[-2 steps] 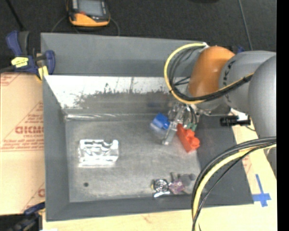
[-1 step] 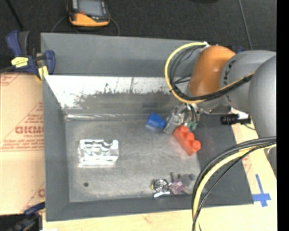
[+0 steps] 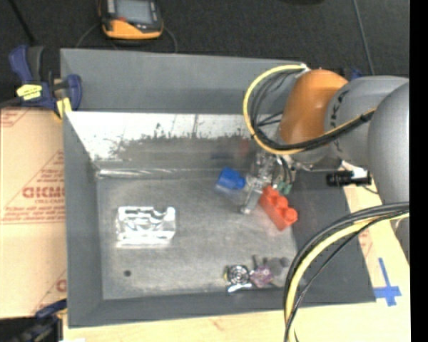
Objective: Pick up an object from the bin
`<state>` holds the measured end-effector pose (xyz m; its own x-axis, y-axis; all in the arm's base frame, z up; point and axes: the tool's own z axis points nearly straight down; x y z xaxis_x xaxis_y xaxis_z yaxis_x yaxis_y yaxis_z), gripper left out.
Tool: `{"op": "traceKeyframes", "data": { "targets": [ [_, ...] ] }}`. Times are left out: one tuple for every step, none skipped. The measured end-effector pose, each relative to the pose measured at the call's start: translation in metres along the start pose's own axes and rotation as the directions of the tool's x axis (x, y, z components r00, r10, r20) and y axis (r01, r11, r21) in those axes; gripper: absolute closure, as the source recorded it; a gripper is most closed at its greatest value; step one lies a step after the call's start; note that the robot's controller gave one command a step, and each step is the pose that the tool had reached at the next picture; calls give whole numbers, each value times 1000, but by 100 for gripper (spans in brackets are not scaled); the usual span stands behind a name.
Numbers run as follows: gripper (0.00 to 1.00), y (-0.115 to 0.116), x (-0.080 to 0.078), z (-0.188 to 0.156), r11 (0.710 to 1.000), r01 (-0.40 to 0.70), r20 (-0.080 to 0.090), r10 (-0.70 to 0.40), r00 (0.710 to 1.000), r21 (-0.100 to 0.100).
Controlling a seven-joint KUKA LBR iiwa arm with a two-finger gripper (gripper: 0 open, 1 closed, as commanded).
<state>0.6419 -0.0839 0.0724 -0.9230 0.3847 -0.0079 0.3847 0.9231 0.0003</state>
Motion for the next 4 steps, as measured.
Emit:
{"op": "traceKeyframes", "data": {
  "targets": [
    [0, 43, 10, 1, 998, -58, -12, 58, 998, 4],
    [100, 44, 7, -1, 998, -56, 1, 56, 998, -1],
    [0, 43, 10, 1, 998, -55, -8, 55, 998, 3],
    [0, -27, 39, -11, 939, -343, -5, 343, 939, 4]
  ]
}}
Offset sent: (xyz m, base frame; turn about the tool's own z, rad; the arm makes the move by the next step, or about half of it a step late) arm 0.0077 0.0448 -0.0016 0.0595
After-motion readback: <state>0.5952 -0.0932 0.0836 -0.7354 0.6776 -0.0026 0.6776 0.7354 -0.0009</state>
